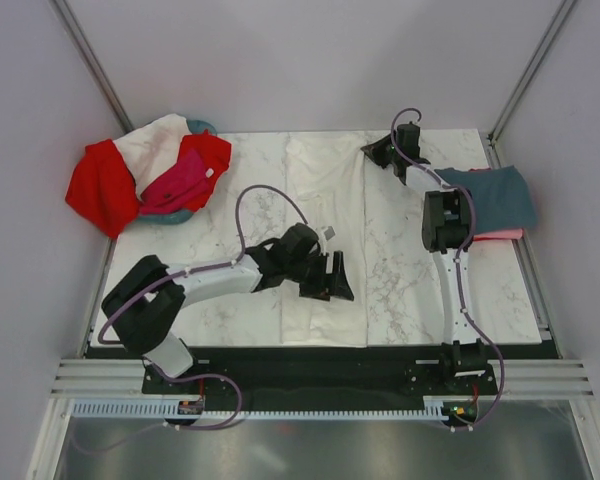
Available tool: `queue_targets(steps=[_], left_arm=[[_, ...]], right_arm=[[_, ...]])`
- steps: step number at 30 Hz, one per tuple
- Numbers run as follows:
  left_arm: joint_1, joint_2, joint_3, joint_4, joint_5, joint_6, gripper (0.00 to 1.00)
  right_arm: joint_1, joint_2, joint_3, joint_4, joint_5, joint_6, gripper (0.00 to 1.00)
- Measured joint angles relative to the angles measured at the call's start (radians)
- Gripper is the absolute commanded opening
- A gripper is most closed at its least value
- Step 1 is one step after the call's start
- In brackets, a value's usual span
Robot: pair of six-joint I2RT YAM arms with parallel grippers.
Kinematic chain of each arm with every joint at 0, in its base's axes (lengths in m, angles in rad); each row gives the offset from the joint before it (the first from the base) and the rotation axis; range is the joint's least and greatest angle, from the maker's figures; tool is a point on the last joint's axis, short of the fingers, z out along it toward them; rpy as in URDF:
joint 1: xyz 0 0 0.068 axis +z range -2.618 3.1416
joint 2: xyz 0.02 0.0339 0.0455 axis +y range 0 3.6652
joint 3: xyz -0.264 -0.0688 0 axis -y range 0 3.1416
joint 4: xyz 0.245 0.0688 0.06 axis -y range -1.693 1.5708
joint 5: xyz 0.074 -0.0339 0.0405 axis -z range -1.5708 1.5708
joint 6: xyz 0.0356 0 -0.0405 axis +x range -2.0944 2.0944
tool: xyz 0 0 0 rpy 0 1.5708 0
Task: Fold and stack the t-shirts
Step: Fold the tshirt
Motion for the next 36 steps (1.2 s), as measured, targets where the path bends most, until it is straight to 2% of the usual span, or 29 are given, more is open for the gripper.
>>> queue_targets(steps=[2,6,11,14,18,24,30,36], left_arm=[[0.053,-0.057,0.02,-0.022,0.037,0.01,0.83],[0.233,-0.218,0.037,-0.062,0.09,0.034,0.84],[0.402,-0.342,0.037,-0.116,0.115,0.075,0.84],[0.463,-0.346,-0.011,-0.132,0.132,0.089,0.82],[0.491,-0.345,-0.121,-0.152,0.139,0.093,0.79],[0.496,-0.341,-0.255,-0.143,0.144,0.092,0.77],[0.497,-0.34,-0.352,-0.103,0.166,0.092,0.73],[0.497,-0.351,-0.387,-0.077,0.182,0.092,0.71]], right_arm=[[-0.014,-0.015,-0.021,-0.001,0.016,-0.005,0.13],[-0.035,-0.022,-0.021,0.011,0.023,-0.01,0.58],[-0.039,-0.058,-0.023,-0.031,0.026,-0.087,0.56],[-0.041,-0.14,-0.138,-0.053,0.024,-0.132,0.56],[-0.043,-0.324,-0.396,-0.095,0.005,-0.198,0.51],[-0.024,-0.625,-0.847,-0.106,-0.016,-0.278,0.51],[0.066,-0.943,-1.262,-0.115,0.019,-0.328,0.49],[0.15,-1.231,-1.558,-0.163,0.065,-0.359,0.47]])
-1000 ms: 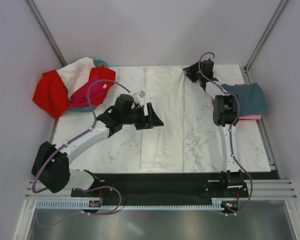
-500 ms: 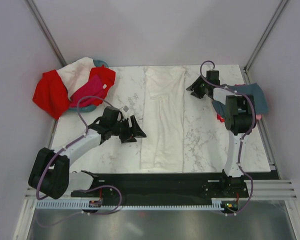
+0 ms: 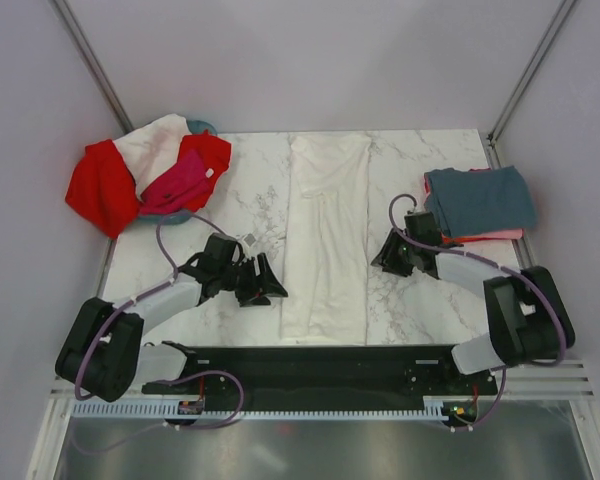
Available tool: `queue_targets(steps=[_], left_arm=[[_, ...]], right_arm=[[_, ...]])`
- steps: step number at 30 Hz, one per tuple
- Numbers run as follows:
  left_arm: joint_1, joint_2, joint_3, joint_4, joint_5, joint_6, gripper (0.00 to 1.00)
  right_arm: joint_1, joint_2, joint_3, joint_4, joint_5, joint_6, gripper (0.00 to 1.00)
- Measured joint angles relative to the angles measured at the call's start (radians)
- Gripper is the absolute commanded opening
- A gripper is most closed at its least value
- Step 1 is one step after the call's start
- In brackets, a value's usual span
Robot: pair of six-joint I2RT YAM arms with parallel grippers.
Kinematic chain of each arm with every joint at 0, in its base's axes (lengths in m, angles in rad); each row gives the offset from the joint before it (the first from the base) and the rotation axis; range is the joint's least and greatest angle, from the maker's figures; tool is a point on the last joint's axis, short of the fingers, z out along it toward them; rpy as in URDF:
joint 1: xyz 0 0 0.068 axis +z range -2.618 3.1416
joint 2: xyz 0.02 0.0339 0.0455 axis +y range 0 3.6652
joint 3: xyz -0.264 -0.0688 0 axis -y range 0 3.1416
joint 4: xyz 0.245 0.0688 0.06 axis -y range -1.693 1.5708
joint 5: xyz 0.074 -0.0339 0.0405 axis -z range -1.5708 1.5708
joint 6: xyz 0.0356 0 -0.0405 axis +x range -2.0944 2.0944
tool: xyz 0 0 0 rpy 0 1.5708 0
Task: Fold and stack the t-shirts
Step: Fold the tshirt
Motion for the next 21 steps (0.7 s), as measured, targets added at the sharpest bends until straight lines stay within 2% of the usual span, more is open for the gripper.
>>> queue_targets(steps=[5,9,14,21], left_arm=[[0.0,-0.056,-0.043,0.006,0.017,-0.001,0.7],[-0.006,-0.075,-0.071,0.011,0.021,-0.003,0.69],[-0.039,-0.08,-0.121,0.017,0.021,-0.019,0.67],[-0.106,-0.098,-0.15,0.017,0.019,-0.064,0.58]], right_arm=[[0.04,-0.336,-0.211,-0.121,0.023,0.018,0.51],[0.089,-0.509,-0.254,-0.211,0.012,0.045,0.52],[0.189,-0.547,-0.253,-0.287,-0.006,0.067,0.51],[0.357,-0.496,-0.253,-0.34,0.013,0.119,0.49]])
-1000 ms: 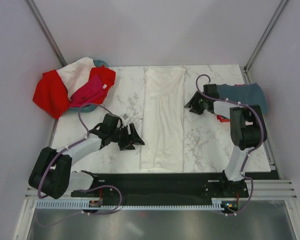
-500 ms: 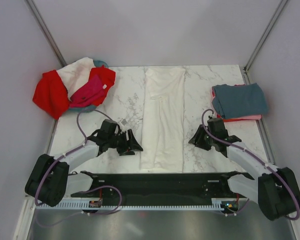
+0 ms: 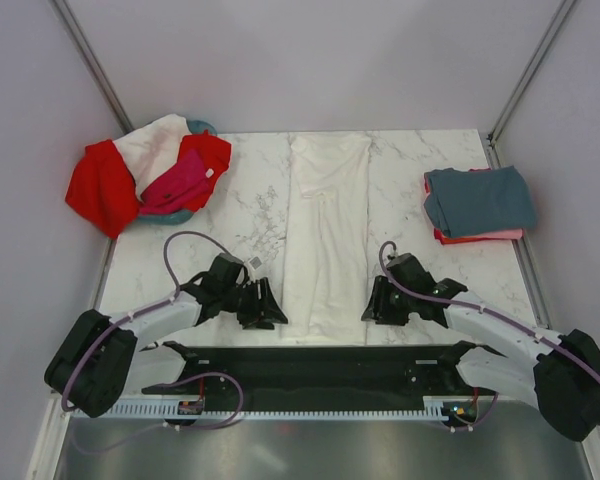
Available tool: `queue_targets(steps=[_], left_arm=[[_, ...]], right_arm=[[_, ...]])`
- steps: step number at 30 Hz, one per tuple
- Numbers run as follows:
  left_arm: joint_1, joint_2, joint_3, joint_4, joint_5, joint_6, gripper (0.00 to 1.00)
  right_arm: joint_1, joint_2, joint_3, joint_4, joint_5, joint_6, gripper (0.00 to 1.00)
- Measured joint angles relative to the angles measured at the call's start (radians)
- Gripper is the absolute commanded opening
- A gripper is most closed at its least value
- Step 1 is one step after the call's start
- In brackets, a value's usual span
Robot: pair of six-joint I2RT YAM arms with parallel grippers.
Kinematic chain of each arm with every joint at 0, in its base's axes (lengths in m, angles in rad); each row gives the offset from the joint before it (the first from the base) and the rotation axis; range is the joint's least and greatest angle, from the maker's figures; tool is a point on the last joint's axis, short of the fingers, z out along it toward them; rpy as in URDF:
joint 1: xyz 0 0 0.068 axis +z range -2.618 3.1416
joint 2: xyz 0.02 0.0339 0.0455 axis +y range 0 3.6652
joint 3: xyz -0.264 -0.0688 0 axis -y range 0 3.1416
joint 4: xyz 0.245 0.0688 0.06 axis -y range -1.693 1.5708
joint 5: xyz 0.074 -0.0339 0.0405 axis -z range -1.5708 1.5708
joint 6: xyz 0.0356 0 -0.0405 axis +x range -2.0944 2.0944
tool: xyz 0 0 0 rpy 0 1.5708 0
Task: Fold and stack the t-shirts
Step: Fold the tshirt
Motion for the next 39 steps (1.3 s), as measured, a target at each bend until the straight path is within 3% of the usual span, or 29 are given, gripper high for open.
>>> queue_targets(steps=[8,12,14,19,26,39], left_arm=[[-0.032,0.006,-0.002,0.018,-0.008,-0.043,0.55],[-0.054,0.053,-0.002,0.043,-0.008,-0.051,0.48],[-0.063,0.071,-0.003,0.053,-0.002,-0.058,0.43],[-0.076,0.085,-0.015,0.067,-0.008,-0.064,0.28],[-0.076,0.085,-0.023,0.068,-0.008,-0.073,0.02],[-0.076,0.021,-0.034,0.059,-0.008,-0.083,0.02]], right_arm=[[0.119,0.034,0.0,-0.018,0.038,0.073,0.47],[0.15,0.041,-0.002,-0.016,0.046,0.093,0.39],[0.156,0.046,-0.008,-0.015,0.046,0.1,0.34],[0.159,0.043,-0.032,-0.005,0.045,0.113,0.11],[0.159,0.021,-0.048,0.002,0.043,0.127,0.0],[0.159,-0.077,-0.064,-0.055,0.066,0.138,0.0]])
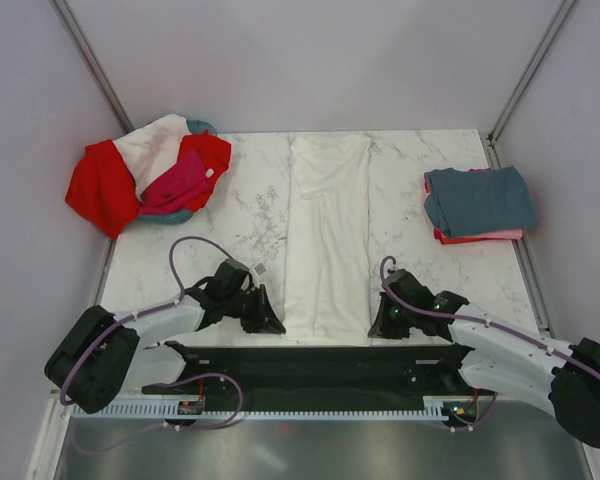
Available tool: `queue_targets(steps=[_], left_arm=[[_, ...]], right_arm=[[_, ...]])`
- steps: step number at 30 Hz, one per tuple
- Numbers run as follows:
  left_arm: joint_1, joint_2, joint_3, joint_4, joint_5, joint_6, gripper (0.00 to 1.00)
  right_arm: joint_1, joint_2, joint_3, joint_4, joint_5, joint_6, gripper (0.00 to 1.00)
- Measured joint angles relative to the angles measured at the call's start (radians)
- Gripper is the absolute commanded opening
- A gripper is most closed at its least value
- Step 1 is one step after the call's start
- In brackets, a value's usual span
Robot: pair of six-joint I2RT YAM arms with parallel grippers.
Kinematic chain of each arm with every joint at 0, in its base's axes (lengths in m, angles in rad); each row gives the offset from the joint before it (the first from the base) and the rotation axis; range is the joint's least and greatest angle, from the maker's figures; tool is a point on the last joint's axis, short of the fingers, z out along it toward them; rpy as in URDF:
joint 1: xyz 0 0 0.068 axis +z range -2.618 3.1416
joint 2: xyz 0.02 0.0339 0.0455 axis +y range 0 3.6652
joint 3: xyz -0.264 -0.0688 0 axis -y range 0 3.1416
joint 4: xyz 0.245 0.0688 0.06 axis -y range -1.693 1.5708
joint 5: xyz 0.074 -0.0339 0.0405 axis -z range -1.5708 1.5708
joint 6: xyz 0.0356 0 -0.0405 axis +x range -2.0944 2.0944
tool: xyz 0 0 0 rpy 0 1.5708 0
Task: Fold and stack the t-shirts
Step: Fold the tshirt
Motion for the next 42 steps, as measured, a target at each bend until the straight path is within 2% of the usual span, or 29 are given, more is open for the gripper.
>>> queue_targets(steps=[7,14,22,31,42], left_arm=[[0.0,-0.041,0.0,0.0,0.014,-0.043,0.02],[0.048,-0.018,0.058,0.015,0.078,-0.096,0.02],[0.144,0.121,0.285,0.032,0.084,-0.099,0.02],[0.235,0.326,0.56,0.045,0.022,-0.107,0.02],[0.296,0.541,0.753,0.054,-0.059,-0.133,0.02]], right_arm=[[0.0,-0.019,0.029,-0.043,0.013,0.0,0.0],[-0.017,0.003,0.195,-0.074,0.12,-0.023,0.0],[-0.153,0.21,0.422,-0.066,0.175,-0.129,0.0],[-0.303,0.479,0.667,-0.017,0.177,-0.243,0.0],[-0.421,0.755,0.923,0.016,0.171,-0.302,0.0]])
